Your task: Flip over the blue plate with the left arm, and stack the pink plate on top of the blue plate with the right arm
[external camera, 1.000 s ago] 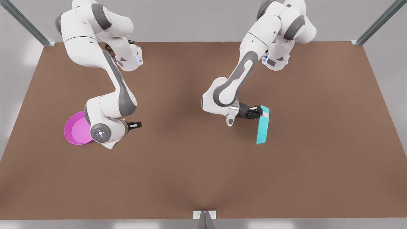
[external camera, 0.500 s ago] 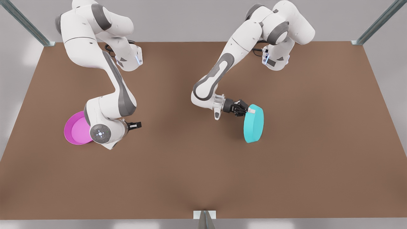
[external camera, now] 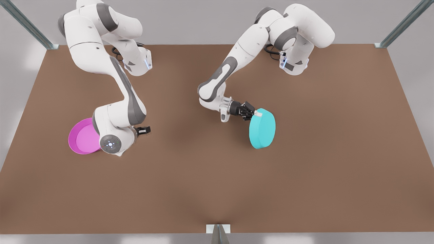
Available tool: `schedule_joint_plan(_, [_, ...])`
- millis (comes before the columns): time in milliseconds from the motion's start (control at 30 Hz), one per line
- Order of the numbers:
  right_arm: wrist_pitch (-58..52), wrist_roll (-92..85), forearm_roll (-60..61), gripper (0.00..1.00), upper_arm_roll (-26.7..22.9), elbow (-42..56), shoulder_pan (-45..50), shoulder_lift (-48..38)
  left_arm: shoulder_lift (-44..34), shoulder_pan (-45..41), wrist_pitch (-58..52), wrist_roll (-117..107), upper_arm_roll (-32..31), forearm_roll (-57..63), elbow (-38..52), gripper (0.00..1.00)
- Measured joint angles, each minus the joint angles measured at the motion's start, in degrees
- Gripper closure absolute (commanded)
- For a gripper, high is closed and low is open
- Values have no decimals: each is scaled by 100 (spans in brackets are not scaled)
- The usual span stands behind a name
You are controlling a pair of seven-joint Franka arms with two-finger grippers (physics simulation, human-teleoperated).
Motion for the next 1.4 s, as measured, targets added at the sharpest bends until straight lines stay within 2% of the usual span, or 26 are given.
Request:
schedule_joint_plan(100, [53,-374,634,0,179,336,-873,-51,211,-199,-122,-45,9,51,210,78])
schedule_joint_plan(167, [49,-780,186,0,170,296,-1594,-41,257,-249,-201,-36,9,141,211,78])
schedule_joint_plan(200, [88,-1053,62,0,188,144,-2295,-38,285,-288,-218,-42,9,174,211,78])
schedule_joint_plan(233, [357,-1095,2,0,188,-110,-2569,-61,300,-310,-244,-54,9,199,211,78])
schedule_joint_plan(267, [1345,-1667,-75,0,212,-875,-2918,-417,317,-340,-246,-121,9,218,211,78])
schedule_joint_plan(333, [2261,-2588,-86,0,214,-1206,-3790,-420,369,-359,-279,-172,9,238,211,78])
schedule_joint_plan(467, [2909,-2910,-407,0,188,-1179,-4391,-10,406,-368,-298,-234,0,237,211,78])
schedule_joint_plan(500, [3141,-3303,-361,0,188,-806,-4578,489,419,-368,-293,-239,0,232,211,75])
schedule_joint_plan(567, [3860,-3652,-289,0,197,-755,-4659,814,426,-375,-294,-241,1,211,211,57])
schedule_joint_plan(667, [4145,-3757,-160,0,237,-1131,-4879,943,454,-403,-290,-243,2,167,245,13])
schedule_joint_plan(700, [4016,-3765,-158,0,328,-1305,-4955,873,461,-403,-290,-243,2,159,246,8])
schedule_joint_plan(767, [3942,-3763,-162,0,738,-1573,-5396,850,493,-412,-312,-243,2,151,250,6])
schedule_joint_plan(1100, [4118,-4133,-175,0,734,-1538,-5392,916,550,-654,-431,-216,-33,-521,665,6])
schedule_joint_plan(1400, [4109,-4115,-175,0,734,-1573,-5357,916,559,-860,-353,-216,-51,-2290,1462,6])
